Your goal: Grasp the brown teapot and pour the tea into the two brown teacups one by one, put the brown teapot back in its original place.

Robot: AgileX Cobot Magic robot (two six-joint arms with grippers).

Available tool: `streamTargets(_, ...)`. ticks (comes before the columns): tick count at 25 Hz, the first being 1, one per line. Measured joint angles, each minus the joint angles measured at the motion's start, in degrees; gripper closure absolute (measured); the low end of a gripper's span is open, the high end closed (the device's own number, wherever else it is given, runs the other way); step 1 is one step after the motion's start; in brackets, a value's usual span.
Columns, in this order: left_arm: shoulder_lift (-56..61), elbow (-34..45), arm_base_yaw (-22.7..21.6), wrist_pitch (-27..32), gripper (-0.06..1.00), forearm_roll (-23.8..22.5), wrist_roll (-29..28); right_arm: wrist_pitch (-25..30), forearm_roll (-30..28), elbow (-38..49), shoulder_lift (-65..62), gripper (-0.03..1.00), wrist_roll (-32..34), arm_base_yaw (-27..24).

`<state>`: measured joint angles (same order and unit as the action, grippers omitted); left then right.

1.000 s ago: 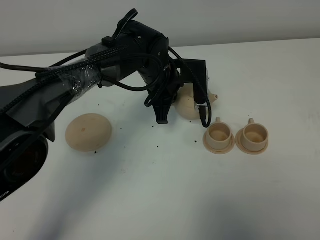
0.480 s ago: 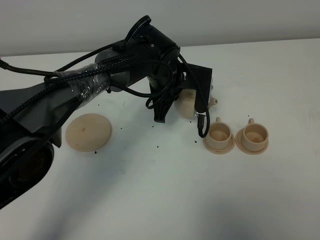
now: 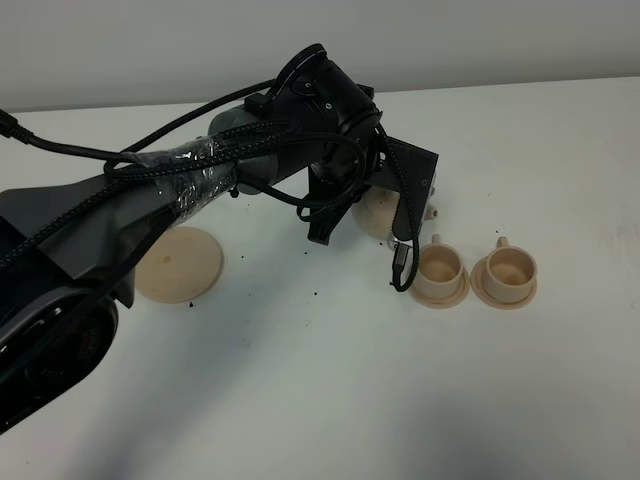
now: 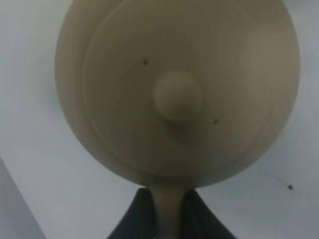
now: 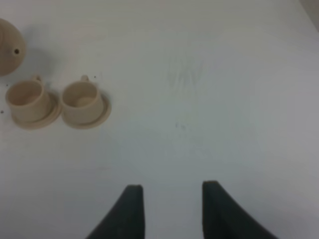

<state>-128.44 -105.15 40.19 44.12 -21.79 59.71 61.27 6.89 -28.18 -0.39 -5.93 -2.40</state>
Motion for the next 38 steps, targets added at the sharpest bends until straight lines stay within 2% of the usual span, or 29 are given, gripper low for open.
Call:
streamTargets(10,0.00,0.00,1.30,-0.11,0.79,-2.74,2.63,0.00,0.00,0.00,0.00,0.66,0.00,0.00)
streamTargets(20,0.00,0.00,2.87,-0.11,0.79,-9.06,2.75,0.00,0.00,0.00,0.00,0.66,0.00,0.00)
streamTargets(38,0.00,0.00,3.57,-0.46,0.79,-9.63,8.54,0.00,0.00,0.00,0.00,0.66,0.00,0.00)
